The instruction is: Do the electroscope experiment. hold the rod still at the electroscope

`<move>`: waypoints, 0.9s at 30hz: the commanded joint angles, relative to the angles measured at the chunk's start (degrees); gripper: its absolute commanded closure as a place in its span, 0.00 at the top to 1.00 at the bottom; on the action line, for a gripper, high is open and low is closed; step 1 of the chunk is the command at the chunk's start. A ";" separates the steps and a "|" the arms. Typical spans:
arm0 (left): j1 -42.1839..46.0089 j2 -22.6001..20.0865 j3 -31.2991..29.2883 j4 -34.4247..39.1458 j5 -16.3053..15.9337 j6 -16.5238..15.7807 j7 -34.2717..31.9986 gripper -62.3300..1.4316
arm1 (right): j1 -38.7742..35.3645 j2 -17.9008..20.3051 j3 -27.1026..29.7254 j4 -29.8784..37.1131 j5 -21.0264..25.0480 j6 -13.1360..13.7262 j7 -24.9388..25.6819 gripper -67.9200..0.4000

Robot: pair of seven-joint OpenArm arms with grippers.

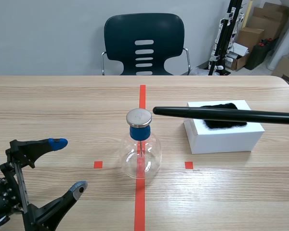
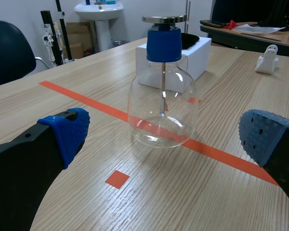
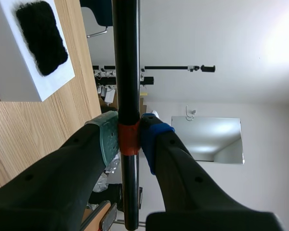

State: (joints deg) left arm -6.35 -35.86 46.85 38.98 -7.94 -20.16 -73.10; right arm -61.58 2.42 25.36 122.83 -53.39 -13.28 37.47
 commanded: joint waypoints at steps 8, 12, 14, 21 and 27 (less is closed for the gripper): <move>-0.02 -0.20 -0.37 0.72 -0.35 -0.11 -0.79 1.00 | 0.61 0.59 0.33 0.17 0.85 -0.85 0.20 0.01; -0.02 -0.20 -0.37 0.72 -0.35 -0.11 -0.79 1.00 | 0.61 0.59 0.33 0.17 0.85 -0.85 0.20 0.01; -0.02 -0.20 -0.37 0.72 -0.35 -0.11 -0.79 1.00 | 0.61 0.59 0.33 0.17 0.85 -0.85 0.20 0.01; -0.02 -0.20 -0.37 0.72 -0.35 -0.11 -0.79 1.00 | 0.59 0.61 0.52 0.17 0.81 -0.85 -0.02 0.01; -0.02 -0.20 -0.37 0.72 -0.35 -0.11 -0.79 1.00 | 0.44 0.59 2.89 0.11 1.27 -0.85 0.00 0.01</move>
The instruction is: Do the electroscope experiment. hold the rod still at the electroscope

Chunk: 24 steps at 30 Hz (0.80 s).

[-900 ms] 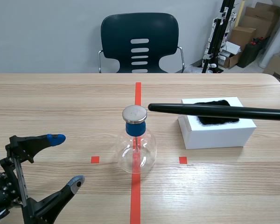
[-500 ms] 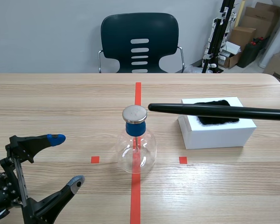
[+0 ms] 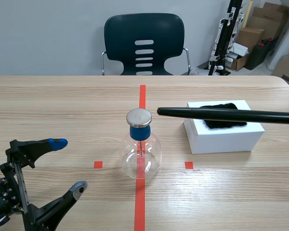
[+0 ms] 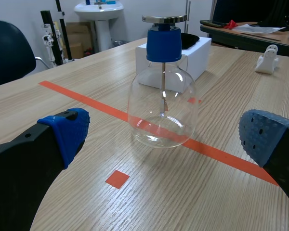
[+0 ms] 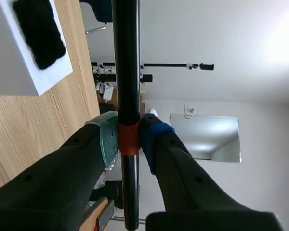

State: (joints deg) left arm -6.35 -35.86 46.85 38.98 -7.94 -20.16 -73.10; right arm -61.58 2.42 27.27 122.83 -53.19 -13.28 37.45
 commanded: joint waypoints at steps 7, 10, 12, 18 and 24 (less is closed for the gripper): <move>-0.02 -0.20 -0.37 0.72 -0.35 -0.11 -0.79 1.00 | 0.46 0.94 4.20 -1.27 3.74 -0.83 -0.17 0.01; -0.02 -0.20 -0.37 0.72 -0.35 -0.11 -0.79 1.00 | 0.48 1.60 5.86 -2.19 5.88 -0.83 -0.66 0.01; -0.02 -0.20 -0.37 0.72 -0.35 -0.11 -0.79 1.00 | 0.50 2.86 6.95 -2.69 8.39 -0.83 -1.66 0.01; -0.02 -0.20 -0.37 0.72 -0.35 -0.11 -0.79 1.00 | 1.77 8.07 9.73 -4.61 12.94 -0.83 -7.48 0.01; -0.02 -0.20 -0.37 0.72 -0.35 -0.11 -0.79 1.00 | 5.40 11.78 10.97 -7.54 13.38 -0.90 -12.17 0.01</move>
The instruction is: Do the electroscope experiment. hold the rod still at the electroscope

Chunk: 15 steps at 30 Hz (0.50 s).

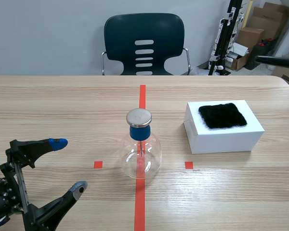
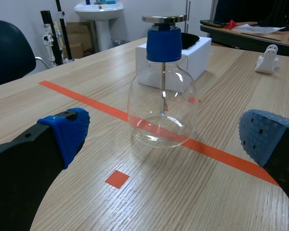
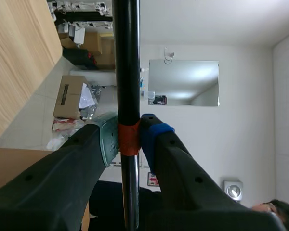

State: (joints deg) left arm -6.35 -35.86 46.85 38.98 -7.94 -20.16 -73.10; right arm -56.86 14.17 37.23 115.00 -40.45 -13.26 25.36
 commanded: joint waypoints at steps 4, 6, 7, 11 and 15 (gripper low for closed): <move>-0.02 -0.20 -0.37 0.72 -0.35 -0.11 -0.76 1.00 | 3.21 0.26 2.10 -0.50 0.63 -0.90 -0.57 0.01; -0.02 -0.20 -0.37 0.72 -0.35 -0.11 -0.79 1.00 | 4.39 1.07 2.14 -0.50 0.63 -0.87 -0.92 0.01; -0.02 -0.20 -0.37 0.72 -0.35 -0.11 -0.79 1.00 | 4.72 1.60 2.14 -0.50 0.63 -0.87 -1.09 0.01; -0.02 -0.20 -0.37 0.72 -0.35 -0.11 -0.79 1.00 | 6.23 3.13 2.12 -0.52 0.63 -0.76 -1.07 0.01; -0.02 -0.20 -0.37 0.72 -0.35 -0.11 -0.81 1.00 | 8.20 4.66 1.57 -0.52 0.11 -0.17 -1.18 0.01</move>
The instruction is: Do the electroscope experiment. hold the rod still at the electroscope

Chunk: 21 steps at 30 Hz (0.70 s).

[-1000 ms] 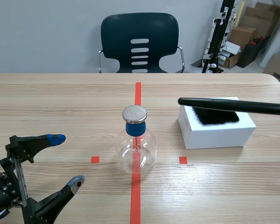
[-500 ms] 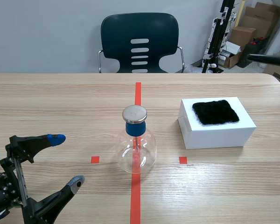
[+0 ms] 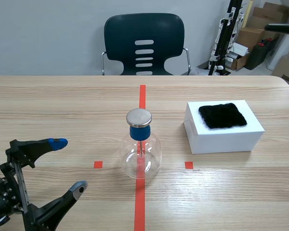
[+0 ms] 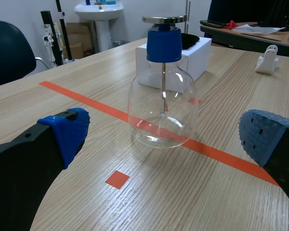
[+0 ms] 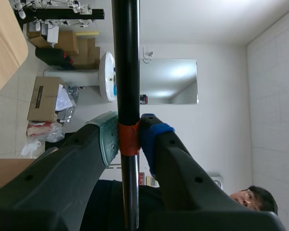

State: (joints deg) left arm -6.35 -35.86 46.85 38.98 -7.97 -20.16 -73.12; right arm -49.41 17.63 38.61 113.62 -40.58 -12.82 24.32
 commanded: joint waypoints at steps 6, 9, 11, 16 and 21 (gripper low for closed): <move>-0.02 -0.20 -0.37 0.72 -0.33 -0.11 -0.79 1.00 | 4.74 4.92 -4.46 0.85 -3.65 0.44 -3.67 0.01; -0.02 -0.20 -0.37 0.72 -0.33 -0.11 -0.79 1.00 | 7.37 7.69 -8.46 0.87 -6.27 0.42 -6.36 0.01; -0.02 -0.20 -0.37 0.72 -0.33 -0.11 -0.76 1.00 | 8.94 10.10 -11.63 0.87 -8.13 0.42 -8.79 0.01; -0.02 -0.20 -0.37 0.72 -0.33 -0.11 -0.79 1.00 | 12.50 16.41 -19.76 0.90 -13.31 0.42 -13.79 0.01; -0.02 -0.20 -0.37 0.72 -0.33 -0.11 -0.79 1.00 | 16.26 20.81 -27.23 0.90 -17.57 0.42 -18.27 0.01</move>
State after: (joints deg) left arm -6.35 -35.86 46.85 38.98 -7.94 -20.16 -73.10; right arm -34.37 37.91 10.85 113.62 -58.08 -11.55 6.72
